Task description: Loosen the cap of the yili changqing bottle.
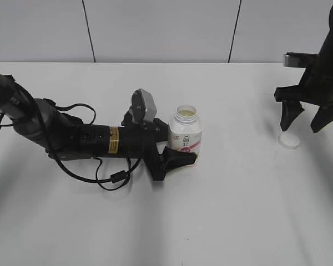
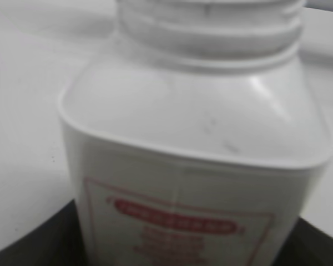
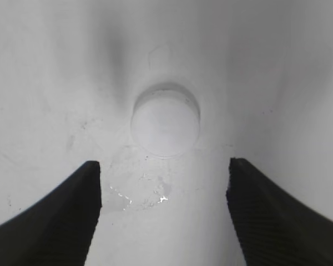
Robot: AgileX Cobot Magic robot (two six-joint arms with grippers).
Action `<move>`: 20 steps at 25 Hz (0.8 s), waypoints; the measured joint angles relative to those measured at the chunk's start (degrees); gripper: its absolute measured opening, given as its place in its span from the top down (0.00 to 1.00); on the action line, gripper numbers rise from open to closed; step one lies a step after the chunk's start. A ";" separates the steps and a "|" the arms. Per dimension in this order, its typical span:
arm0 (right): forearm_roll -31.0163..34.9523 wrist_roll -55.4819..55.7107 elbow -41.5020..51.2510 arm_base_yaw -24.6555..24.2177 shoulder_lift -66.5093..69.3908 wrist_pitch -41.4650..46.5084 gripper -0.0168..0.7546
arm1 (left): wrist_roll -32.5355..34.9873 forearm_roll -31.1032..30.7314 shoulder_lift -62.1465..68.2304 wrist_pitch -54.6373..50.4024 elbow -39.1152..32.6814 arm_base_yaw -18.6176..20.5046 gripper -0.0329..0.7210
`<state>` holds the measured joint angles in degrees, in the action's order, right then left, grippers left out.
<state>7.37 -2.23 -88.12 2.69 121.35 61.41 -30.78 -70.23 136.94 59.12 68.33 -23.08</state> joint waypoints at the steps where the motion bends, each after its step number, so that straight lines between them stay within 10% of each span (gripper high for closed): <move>1: 0.00 0.00 0.00 0.00 0.00 0.08 0.26 | 0.00 0.06 0.00 0.00 0.00 0.00 0.29; 20: -0.05 -0.06 -0.06 0.00 -0.21 0.99 0.26 | -5.76 -3.13 -7.89 -0.45 -0.05 -0.05 0.25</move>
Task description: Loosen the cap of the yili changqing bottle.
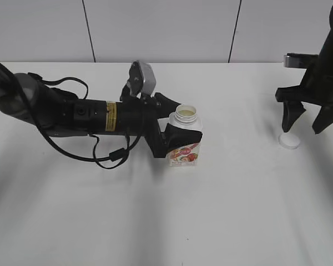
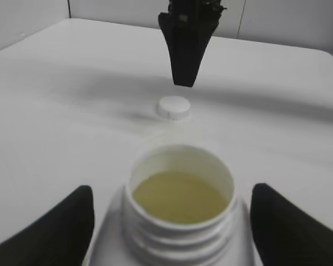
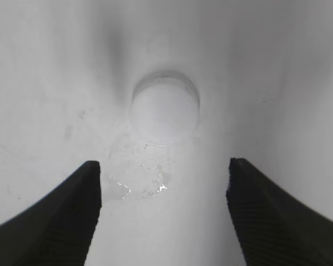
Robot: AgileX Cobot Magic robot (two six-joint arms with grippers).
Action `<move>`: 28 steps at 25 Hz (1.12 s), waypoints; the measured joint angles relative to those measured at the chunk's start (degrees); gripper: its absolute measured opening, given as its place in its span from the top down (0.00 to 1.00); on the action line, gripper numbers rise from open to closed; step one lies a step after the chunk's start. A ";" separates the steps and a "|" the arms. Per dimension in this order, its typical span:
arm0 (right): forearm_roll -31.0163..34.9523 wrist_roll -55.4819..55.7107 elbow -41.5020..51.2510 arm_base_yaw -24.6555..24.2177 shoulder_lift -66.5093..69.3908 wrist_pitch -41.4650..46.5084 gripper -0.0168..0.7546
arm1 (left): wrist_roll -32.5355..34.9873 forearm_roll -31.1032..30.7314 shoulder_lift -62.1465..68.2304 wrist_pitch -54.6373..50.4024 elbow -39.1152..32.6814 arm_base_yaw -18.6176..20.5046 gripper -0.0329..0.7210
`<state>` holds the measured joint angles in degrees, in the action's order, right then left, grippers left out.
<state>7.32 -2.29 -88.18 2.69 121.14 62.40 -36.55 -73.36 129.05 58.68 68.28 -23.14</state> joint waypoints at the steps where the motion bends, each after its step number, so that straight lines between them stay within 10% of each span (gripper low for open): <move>1: 0.00 0.00 -0.28 0.00 -0.34 0.41 0.26 | -1.02 -0.40 -0.75 0.00 0.00 0.00 0.25; 14: 0.05 -0.02 -13.82 -0.04 -1.74 6.99 0.26 | -4.58 -4.86 -13.90 -6.29 -0.04 0.06 0.25; 23: 2.85 -0.02 -21.73 -0.04 -1.78 7.22 0.26 | -6.60 -5.62 -24.67 -50.72 -0.04 0.06 0.25; 28: 4.66 -0.02 -22.86 -0.04 -2.03 7.28 0.26 | -6.67 7.16 -26.58 -76.17 -0.04 0.18 0.25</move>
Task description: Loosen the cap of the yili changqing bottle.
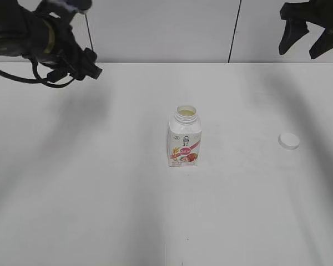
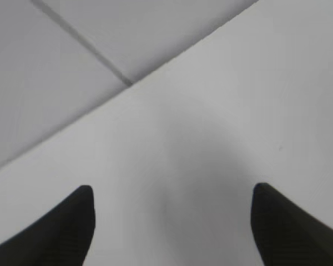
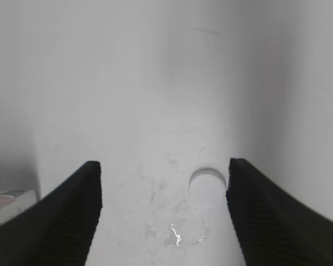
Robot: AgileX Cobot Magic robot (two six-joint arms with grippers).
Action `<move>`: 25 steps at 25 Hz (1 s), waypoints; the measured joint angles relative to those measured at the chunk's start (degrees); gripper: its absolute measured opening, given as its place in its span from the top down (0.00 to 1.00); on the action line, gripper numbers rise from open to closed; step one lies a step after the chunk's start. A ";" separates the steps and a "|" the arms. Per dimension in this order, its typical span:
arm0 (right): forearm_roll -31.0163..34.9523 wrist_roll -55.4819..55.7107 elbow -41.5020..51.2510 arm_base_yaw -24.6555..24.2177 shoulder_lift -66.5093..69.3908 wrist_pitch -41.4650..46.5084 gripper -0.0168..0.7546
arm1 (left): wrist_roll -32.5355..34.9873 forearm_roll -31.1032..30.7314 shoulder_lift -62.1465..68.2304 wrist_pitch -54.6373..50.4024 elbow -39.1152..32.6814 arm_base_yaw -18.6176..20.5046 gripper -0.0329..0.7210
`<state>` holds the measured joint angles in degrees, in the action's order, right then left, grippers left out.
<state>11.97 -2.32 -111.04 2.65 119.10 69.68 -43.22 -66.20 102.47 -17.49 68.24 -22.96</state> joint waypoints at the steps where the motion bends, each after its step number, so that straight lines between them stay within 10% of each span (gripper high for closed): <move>1: 0.32 0.00 0.00 0.00 0.00 0.00 0.26 | 0.15 3.83 -0.37 -3.33 0.00 0.00 0.25; 14: -6.05 -0.05 -0.05 0.00 -3.46 0.05 0.26 | 18.93 50.49 -0.11 -27.88 14.42 5.59 0.26; 25: -5.46 0.12 0.60 -0.02 -8.76 0.03 0.26 | 26.29 56.10 3.46 -44.88 20.37 10.88 0.26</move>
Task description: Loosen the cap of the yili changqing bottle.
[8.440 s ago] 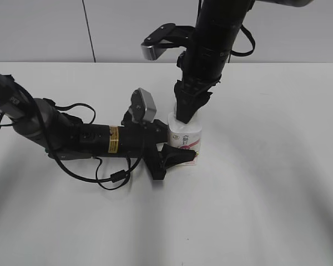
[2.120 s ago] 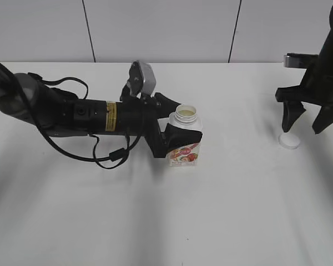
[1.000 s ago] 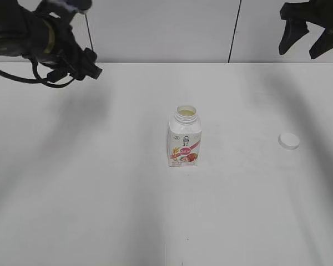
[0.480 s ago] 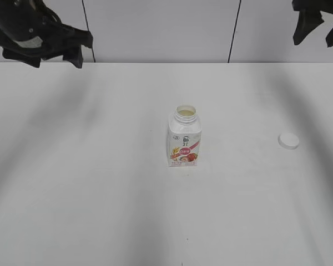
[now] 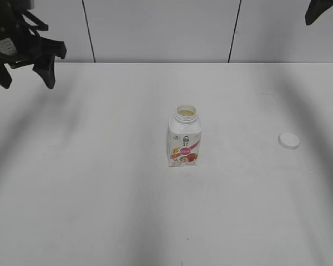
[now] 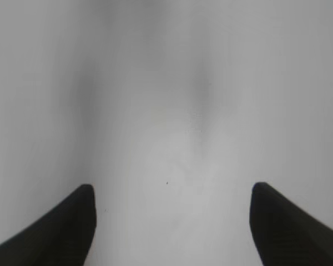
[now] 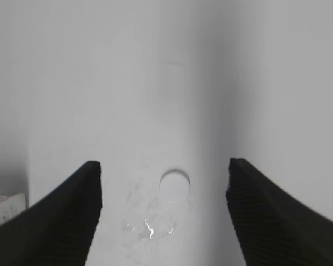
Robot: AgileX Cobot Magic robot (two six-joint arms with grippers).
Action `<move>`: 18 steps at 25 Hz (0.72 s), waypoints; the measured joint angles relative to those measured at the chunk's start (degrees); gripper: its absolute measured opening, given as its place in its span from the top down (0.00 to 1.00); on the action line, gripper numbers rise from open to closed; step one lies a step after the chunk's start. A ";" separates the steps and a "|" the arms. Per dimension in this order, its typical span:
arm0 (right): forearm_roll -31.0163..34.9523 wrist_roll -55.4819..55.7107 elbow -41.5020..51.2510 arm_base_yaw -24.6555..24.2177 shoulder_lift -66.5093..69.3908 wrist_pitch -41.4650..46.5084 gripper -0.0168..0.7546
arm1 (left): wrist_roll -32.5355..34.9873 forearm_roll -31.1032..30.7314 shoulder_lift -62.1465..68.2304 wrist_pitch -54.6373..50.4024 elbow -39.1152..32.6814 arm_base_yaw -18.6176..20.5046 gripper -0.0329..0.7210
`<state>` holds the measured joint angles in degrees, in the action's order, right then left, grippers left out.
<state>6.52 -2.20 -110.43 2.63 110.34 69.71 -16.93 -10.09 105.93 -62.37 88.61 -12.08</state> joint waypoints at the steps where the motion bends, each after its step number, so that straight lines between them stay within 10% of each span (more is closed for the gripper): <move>1: 0.38 0.00 1.03 0.00 -0.49 0.00 0.26 | 0.80 0.00 0.00 -1.37 0.13 0.00 0.26; 18: 1.07 0.08 43.73 0.00 -33.28 0.00 0.26 | 4.74 -0.06 -16.46 -7.19 -9.09 0.00 0.27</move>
<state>7.58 -2.12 -66.71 2.63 77.06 69.71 -12.19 -10.15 89.47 -69.56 79.52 -12.08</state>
